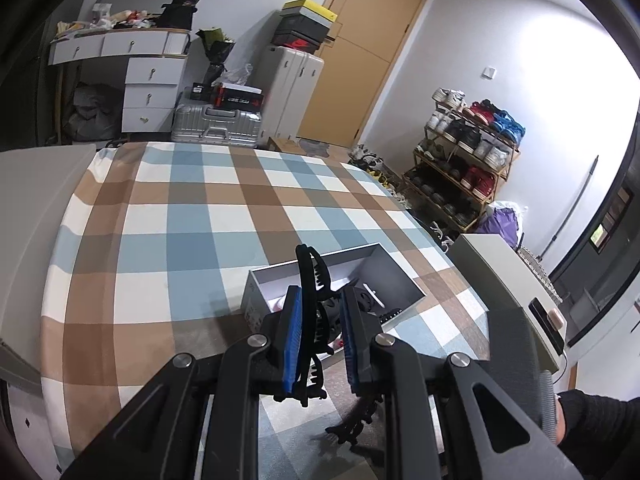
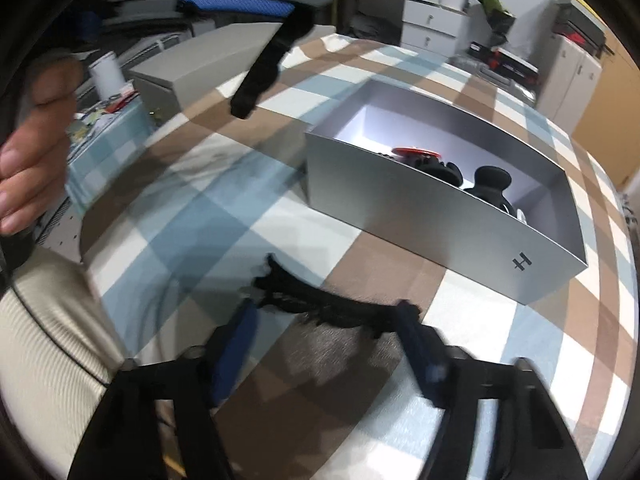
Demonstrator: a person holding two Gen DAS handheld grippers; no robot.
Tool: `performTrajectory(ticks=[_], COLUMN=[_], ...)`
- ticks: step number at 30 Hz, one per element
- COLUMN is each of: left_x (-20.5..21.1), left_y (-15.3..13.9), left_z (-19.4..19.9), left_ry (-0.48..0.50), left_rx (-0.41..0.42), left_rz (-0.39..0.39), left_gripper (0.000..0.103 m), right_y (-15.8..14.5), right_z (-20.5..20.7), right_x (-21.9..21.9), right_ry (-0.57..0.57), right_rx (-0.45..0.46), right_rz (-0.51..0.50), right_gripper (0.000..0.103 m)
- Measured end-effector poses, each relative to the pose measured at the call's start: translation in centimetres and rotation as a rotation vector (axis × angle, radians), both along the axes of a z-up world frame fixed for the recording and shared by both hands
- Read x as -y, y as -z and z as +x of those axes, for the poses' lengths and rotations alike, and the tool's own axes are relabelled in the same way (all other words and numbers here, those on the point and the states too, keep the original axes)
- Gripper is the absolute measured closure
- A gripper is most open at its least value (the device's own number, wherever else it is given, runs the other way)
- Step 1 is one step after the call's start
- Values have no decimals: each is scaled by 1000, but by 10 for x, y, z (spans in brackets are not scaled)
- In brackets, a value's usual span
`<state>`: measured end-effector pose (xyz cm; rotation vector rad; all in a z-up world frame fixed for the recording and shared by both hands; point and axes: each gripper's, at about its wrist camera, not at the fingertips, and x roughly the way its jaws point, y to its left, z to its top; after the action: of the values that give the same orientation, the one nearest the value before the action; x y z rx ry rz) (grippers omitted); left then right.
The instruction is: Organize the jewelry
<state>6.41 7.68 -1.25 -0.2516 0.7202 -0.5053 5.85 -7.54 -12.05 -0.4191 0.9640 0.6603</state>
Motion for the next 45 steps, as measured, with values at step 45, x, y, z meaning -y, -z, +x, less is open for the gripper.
performTrajectory(ticks=[45], left_x=[-5], left_y=[2], left_z=[6], left_ry=[-32], left_rx=[-2], left_rz=[-8], left_gripper=[90], right_y=[-56], right_z=[10], right_x=[40], right_ry=[44], right_rx=[-7], right_rz=[339], right_gripper=[80])
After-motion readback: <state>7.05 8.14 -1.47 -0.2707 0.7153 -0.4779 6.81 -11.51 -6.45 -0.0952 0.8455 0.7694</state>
